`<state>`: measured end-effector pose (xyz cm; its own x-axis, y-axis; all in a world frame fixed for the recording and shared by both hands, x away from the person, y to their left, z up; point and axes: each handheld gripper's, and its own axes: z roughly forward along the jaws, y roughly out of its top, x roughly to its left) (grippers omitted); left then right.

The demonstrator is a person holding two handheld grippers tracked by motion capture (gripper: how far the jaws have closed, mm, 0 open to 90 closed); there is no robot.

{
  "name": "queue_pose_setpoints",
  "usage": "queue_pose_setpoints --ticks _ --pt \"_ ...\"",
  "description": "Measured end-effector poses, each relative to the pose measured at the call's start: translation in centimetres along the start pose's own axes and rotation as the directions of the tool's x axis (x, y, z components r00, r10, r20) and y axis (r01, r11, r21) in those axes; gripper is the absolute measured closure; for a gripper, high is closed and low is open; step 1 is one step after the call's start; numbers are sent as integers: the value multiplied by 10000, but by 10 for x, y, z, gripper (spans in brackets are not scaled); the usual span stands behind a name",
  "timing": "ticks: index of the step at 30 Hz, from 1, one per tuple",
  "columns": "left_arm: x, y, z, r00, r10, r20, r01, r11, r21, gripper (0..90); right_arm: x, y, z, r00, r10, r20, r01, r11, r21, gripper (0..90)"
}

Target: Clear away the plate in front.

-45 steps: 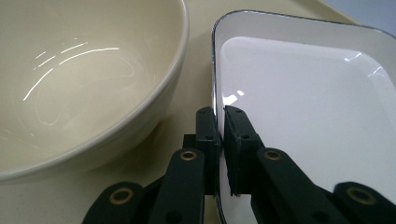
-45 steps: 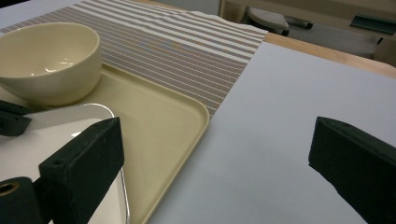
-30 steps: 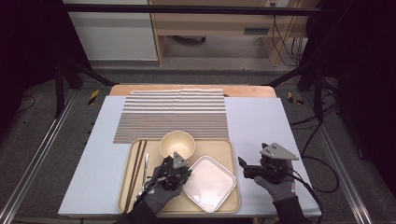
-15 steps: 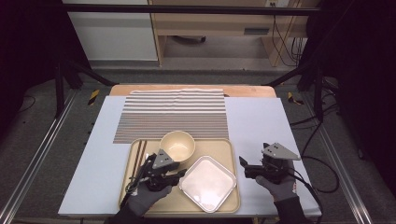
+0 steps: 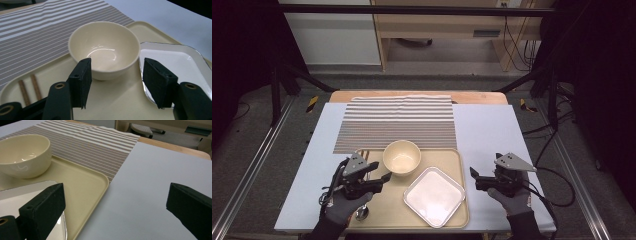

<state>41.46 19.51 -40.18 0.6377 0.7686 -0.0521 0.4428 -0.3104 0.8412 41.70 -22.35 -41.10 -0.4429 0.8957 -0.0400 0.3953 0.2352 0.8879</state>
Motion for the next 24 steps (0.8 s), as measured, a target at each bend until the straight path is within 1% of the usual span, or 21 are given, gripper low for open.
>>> queue_pose_setpoints --ticks 6,12,15,16,17,21,24 --pt "15 -8 -8 9991 90 -414 -90 10000 7 323 -2 -1 -1 10000 83 52 -83 10000 33 23" --pt "31 -21 -13 9968 -120 -790 118 9999 -33 259 -3 -1 -1 9999 102 84 -103 9999 67 22" --pt "39 -28 -17 9956 -162 -926 152 9998 -110 242 -4 -1 -1 9999 112 113 -114 9999 97 21" --pt "45 -32 -19 9945 -246 -1021 237 9997 -97 235 -4 -1 -1 9999 126 107 -127 9999 103 21" --pt "45 -32 -19 9945 -246 -1021 237 9997 -97 231 -4 -1 -1 9999 126 107 -127 9999 103 21" --pt "54 -40 -21 9924 -427 -1153 426 9991 -40 225 -4 -2 0 9999 64 129 -66 9999 141 20" --pt "60 -44 -22 9910 -481 -1251 484 9988 -7 222 -4 -2 0 9999 54 130 -56 9999 158 20"
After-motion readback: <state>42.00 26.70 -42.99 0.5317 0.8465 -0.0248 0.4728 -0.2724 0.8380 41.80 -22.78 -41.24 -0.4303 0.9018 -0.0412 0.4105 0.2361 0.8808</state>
